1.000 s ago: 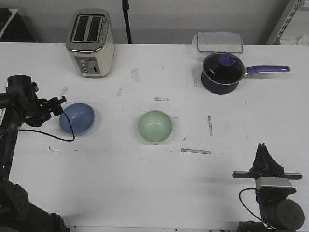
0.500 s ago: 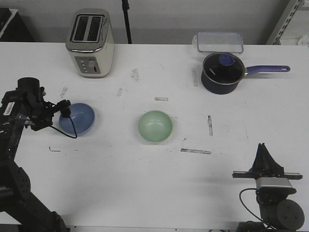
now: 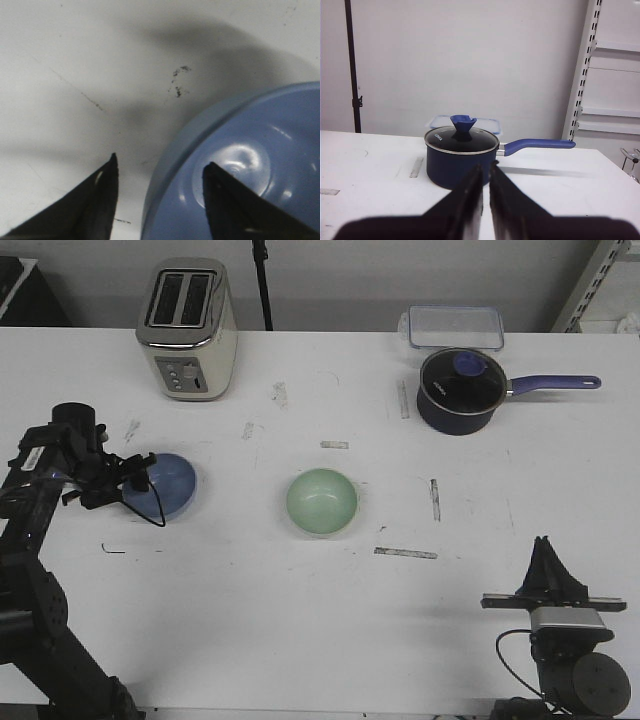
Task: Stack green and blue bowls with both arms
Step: 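Lower the left gripper and grasp the rim of the blue bowl, then lift the blue bowl and carry it over the green bowl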
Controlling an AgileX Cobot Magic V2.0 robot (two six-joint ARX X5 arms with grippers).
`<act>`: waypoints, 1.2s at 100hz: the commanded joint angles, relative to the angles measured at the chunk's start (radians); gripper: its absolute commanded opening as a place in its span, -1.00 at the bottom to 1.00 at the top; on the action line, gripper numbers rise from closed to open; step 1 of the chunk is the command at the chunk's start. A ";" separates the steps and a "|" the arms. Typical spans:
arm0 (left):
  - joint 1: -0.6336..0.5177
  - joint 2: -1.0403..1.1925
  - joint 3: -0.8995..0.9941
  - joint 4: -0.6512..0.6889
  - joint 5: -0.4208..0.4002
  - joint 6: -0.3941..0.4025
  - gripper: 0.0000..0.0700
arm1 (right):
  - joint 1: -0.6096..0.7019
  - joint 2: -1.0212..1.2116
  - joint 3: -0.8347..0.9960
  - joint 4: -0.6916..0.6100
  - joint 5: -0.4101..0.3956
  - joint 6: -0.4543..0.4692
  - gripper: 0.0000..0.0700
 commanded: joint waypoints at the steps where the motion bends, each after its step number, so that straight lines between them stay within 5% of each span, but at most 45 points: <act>1: -0.005 0.025 0.022 -0.005 -0.002 0.012 -0.53 | 0.002 -0.001 0.003 0.011 0.000 0.016 -0.96; 35: -0.007 0.025 0.022 -0.020 -0.019 0.013 -1.00 | 0.002 -0.001 0.003 0.011 0.000 0.016 -0.96; 92: -0.035 -0.128 0.028 -0.098 0.008 -0.008 -1.00 | 0.002 -0.001 0.003 0.011 0.000 0.016 -0.96; 120: -0.151 -0.226 0.065 -0.146 0.010 -0.036 -1.00 | 0.002 -0.001 0.003 0.011 0.000 0.016 -0.96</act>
